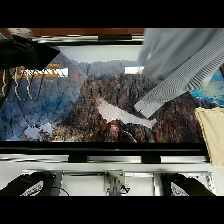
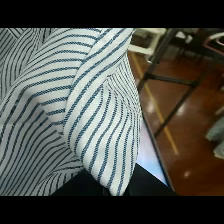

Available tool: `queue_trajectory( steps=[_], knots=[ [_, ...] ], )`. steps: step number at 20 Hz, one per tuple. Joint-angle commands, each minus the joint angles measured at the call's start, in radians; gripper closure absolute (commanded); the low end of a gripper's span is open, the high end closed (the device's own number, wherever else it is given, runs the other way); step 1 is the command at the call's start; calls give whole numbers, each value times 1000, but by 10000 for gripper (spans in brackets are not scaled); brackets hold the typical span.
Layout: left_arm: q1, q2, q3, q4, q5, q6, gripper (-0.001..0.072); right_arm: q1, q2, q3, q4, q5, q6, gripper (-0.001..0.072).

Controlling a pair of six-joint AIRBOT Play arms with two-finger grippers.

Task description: Fold the shirts.

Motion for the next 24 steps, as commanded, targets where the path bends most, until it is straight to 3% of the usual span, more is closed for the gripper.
queue_trajectory(
  steps=[1, 15, 24],
  knots=[
    [1, -18, -4, 1, -2, -1, 172, -120, 9, 5, -82, 0, 92, 638],
    [1, -23, -4, 0, -2, 0, 172, -568, 7, 150, -56, 79, 92, 638],
    [1, -23, -4, 0, -2, -1, 172, -795, -18, 150, -53, 102, 161, 638]
  ],
)
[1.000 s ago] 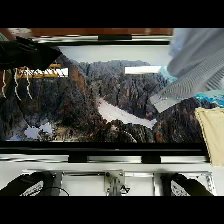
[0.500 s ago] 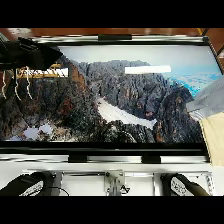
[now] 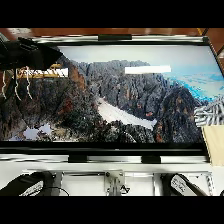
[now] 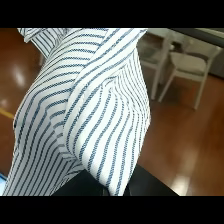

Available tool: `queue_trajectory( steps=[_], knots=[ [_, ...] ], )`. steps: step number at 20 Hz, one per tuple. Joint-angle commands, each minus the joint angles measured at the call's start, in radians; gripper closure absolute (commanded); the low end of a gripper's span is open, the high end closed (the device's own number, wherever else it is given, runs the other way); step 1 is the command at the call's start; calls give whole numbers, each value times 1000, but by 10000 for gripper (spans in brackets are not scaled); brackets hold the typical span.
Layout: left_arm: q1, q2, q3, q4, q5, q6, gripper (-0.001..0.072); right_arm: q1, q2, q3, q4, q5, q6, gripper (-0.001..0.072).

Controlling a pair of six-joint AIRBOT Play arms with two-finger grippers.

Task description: Fold the shirts.

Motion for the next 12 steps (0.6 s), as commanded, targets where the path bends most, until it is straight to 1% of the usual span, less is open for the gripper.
queue_trajectory(
  steps=[1, 8, 12],
  knots=[
    [1, 0, 0, 0, 0, 0, 172, -92, -19, 1, 4, 3, 26, 638],
    [1, 0, 0, -1, 0, 0, 172, -198, -67, 1, 11, -42, 32, 638],
    [0, 0, 0, -1, 0, 0, 172, -246, -76, 2, 11, -73, 55, 638]
  ],
)
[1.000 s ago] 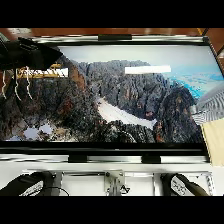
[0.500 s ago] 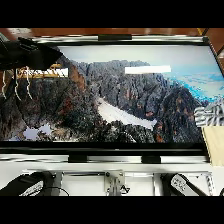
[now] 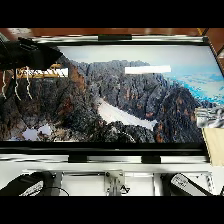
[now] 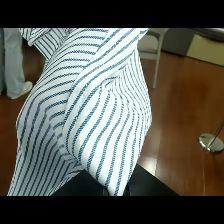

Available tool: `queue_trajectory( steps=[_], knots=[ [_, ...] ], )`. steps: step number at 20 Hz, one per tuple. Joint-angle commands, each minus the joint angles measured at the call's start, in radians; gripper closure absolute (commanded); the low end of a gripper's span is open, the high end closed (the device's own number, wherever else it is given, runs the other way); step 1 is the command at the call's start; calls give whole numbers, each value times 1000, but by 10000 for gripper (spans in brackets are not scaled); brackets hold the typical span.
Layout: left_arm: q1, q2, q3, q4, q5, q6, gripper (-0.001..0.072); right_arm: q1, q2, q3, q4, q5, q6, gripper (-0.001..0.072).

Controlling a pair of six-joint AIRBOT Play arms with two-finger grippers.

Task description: Fold the shirts.

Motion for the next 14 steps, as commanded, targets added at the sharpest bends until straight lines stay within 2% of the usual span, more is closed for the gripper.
queue_trajectory(
  steps=[1, 6, 14],
  knots=[
    [0, 0, 0, -1, 0, 0, 172, -45, -9, 1, 1, -26, 19, 638],
    [0, 0, 0, -3, -30, 0, 172, -95, -9, 1, 8, -67, 57, 638],
    [0, 0, 0, -4, -116, -8, 172, -151, -11, 1, 31, -47, 57, 638]
  ],
)
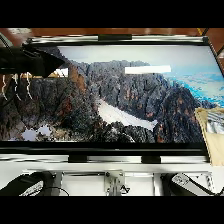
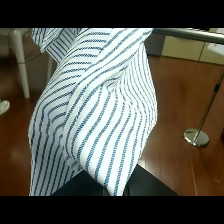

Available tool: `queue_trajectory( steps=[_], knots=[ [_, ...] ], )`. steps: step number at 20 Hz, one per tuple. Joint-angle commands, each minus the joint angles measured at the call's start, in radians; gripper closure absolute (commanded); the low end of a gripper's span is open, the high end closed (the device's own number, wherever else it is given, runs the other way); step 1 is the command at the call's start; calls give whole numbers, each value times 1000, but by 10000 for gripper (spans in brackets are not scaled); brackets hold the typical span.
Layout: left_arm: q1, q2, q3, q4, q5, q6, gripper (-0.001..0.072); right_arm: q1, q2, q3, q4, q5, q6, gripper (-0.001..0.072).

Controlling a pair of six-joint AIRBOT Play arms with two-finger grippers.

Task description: Fold the shirts.

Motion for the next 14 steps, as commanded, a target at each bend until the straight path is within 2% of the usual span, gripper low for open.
queue_trajectory(
  steps=[1, 5, 13, 14],
  knots=[
    [0, 0, 0, 0, -24, -5, 172, -11, -2, 1, 8, 11, 0, 638],
    [0, 0, 0, 0, -32, -5, 172, -11, -9, 1, -9, 64, -10, 638],
    [0, 0, 0, 0, -50, -5, 172, -11, -11, 1, -41, 64, -4, 636],
    [0, 0, 0, 0, -50, -6, 172, -11, -11, 1, -41, 56, -10, 619]
  ],
)
